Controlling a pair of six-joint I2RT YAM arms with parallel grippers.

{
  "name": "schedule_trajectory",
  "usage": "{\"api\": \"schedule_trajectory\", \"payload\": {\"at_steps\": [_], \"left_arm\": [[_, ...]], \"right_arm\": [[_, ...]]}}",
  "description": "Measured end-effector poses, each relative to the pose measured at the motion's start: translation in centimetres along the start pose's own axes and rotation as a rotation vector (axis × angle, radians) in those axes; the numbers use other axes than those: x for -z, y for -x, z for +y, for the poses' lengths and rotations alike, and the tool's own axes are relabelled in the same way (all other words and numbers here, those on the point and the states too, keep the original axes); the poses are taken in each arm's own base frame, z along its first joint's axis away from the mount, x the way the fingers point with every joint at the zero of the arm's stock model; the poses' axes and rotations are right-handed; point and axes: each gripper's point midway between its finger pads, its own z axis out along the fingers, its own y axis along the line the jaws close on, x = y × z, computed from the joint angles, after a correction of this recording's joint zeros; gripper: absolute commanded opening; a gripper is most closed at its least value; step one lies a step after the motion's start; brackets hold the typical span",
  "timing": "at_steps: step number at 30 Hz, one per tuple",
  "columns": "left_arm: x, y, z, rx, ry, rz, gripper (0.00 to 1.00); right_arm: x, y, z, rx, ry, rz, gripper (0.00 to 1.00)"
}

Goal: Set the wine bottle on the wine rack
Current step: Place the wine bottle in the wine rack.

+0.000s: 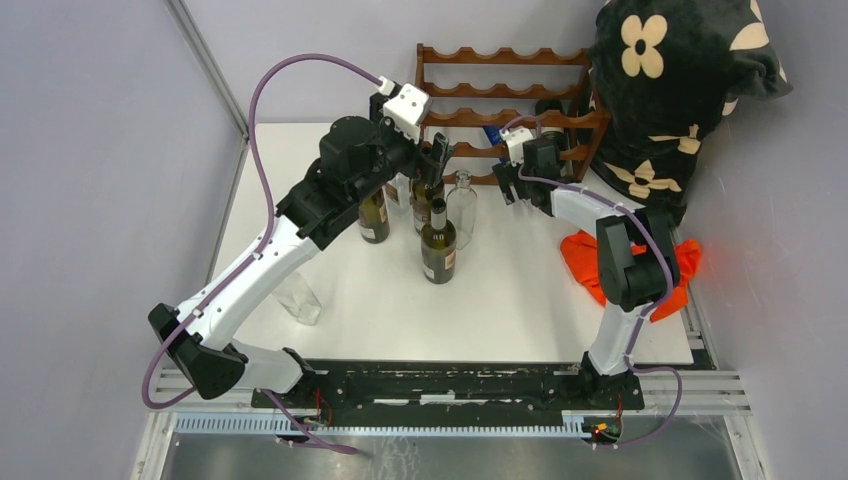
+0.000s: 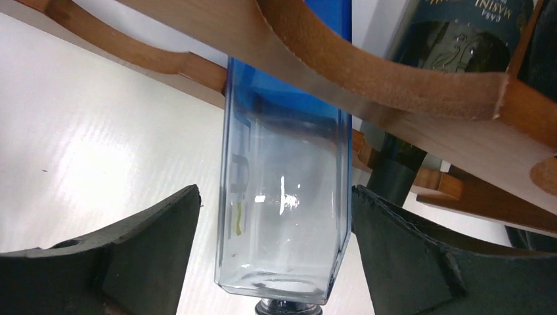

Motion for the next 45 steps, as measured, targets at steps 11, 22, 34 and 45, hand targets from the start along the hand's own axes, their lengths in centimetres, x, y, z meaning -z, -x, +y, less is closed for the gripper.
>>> {"api": "schedule_trajectory", "payload": {"at_steps": [11,22,34,45], "left_arm": [[0.0,-0.6,-0.1,-0.001,-0.002,0.012,0.99],[0.0,-0.6,-0.1,-0.001,-0.001,0.013,0.99],[0.0,-0.7,-0.1,-0.001,-0.001,0.016,0.99],[0.0,-0.9,-0.1,-0.002,-0.002,0.023,0.99]], "right_arm": [[-1.1,-2.0,-0.5,0.055,-0.036,0.067,0.48],[-1.2,-1.8,-0.5,0.048,-0.038,0.040,0.00],[1.4,-3.4,0.3,-0.074,-0.037,-0.048,0.00],[1.2,-3.4,0.8,-0.215,-0.035,-0.073,0.00]]}}
